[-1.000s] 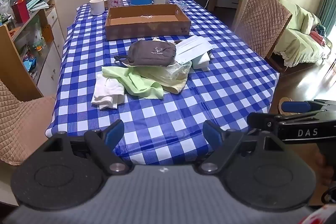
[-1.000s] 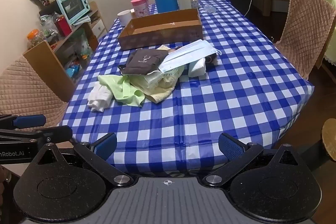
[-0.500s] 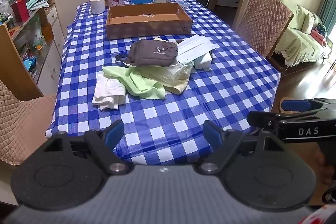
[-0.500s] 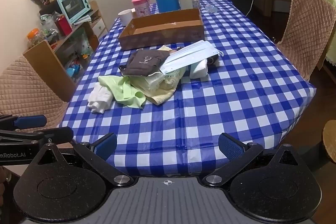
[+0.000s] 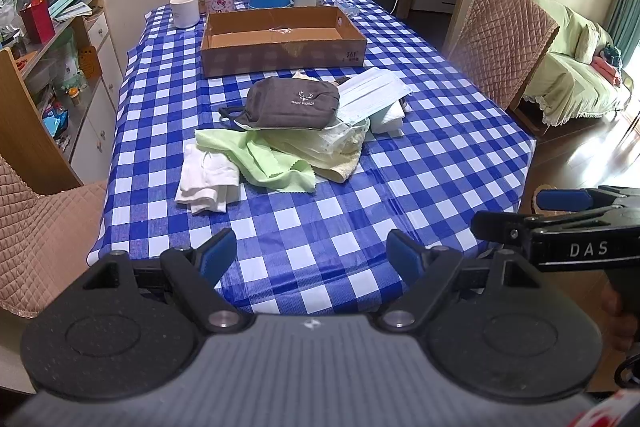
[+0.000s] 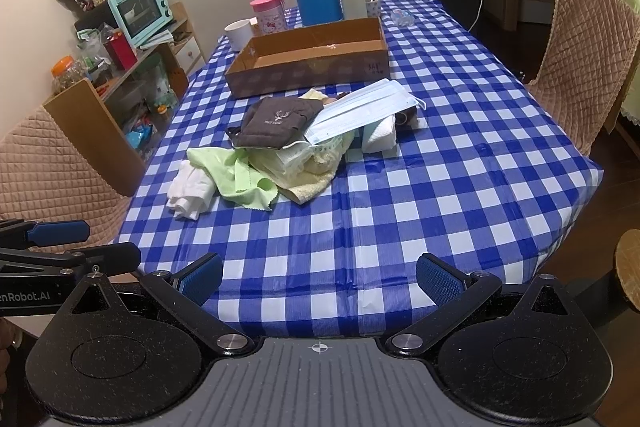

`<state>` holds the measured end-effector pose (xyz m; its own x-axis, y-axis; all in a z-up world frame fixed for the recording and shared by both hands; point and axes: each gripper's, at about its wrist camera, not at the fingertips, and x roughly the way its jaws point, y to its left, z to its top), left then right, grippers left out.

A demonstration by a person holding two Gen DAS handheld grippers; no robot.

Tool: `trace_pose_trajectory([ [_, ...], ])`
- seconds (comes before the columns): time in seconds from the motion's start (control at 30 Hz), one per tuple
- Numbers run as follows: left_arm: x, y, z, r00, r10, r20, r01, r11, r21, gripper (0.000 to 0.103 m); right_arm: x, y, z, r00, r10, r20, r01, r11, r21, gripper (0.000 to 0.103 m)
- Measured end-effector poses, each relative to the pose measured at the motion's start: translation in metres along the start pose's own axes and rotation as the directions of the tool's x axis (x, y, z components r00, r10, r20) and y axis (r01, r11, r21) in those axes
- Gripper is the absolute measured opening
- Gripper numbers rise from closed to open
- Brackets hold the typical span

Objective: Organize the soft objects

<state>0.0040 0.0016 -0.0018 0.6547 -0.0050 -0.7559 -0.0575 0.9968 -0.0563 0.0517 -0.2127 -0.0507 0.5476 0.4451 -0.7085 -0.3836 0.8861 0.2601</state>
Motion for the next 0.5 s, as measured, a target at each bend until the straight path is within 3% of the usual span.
trace_pose_trajectory([
  [0.5,0.0001,-0.0003,0.0002,1.000,0.001,-0.002,-0.001,1.000,0.000,0.081,0.0000,0.0008,-0.0005,1.000,-0.001,0.000,0.001,1.000,0.001,0.103],
])
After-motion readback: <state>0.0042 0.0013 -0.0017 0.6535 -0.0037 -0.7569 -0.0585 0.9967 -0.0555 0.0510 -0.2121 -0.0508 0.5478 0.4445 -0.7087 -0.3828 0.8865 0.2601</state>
